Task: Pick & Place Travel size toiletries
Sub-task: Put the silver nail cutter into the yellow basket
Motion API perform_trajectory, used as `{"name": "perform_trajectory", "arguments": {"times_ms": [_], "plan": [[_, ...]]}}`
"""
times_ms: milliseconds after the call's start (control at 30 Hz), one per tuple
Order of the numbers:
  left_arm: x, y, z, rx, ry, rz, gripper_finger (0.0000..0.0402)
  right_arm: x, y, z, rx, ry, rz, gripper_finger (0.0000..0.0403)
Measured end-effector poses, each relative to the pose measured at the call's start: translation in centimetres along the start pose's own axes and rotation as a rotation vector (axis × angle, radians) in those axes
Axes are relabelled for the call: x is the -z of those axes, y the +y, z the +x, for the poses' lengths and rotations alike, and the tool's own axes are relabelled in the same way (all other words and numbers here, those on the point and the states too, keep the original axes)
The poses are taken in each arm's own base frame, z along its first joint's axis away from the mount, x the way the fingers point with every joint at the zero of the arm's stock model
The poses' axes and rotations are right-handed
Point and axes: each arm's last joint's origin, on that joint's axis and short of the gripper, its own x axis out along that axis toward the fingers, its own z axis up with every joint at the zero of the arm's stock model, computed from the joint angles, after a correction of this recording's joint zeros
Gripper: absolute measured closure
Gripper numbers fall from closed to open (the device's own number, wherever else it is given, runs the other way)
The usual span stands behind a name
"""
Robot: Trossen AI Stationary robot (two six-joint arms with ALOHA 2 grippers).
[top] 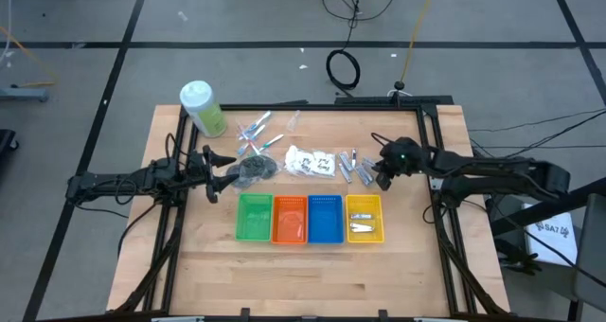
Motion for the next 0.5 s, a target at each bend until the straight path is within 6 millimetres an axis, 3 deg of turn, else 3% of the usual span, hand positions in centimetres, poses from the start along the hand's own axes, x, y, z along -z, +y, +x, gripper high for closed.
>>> {"name": "perform_trajectory", "arguments": {"times_ms": [267,500], "plan": [[0.0,0.0,0.0,0.000,0.000,0.000,0.0121,-0.5,1.7,-1.1,-0.178,-0.069,-0.037,0.0350],[0.0,0.0,0.0,0.000,0.000,0.000,0.0121,-1.0,4.5,-2.2,-0.489,-0.136,-0.117,0.0350]]}}
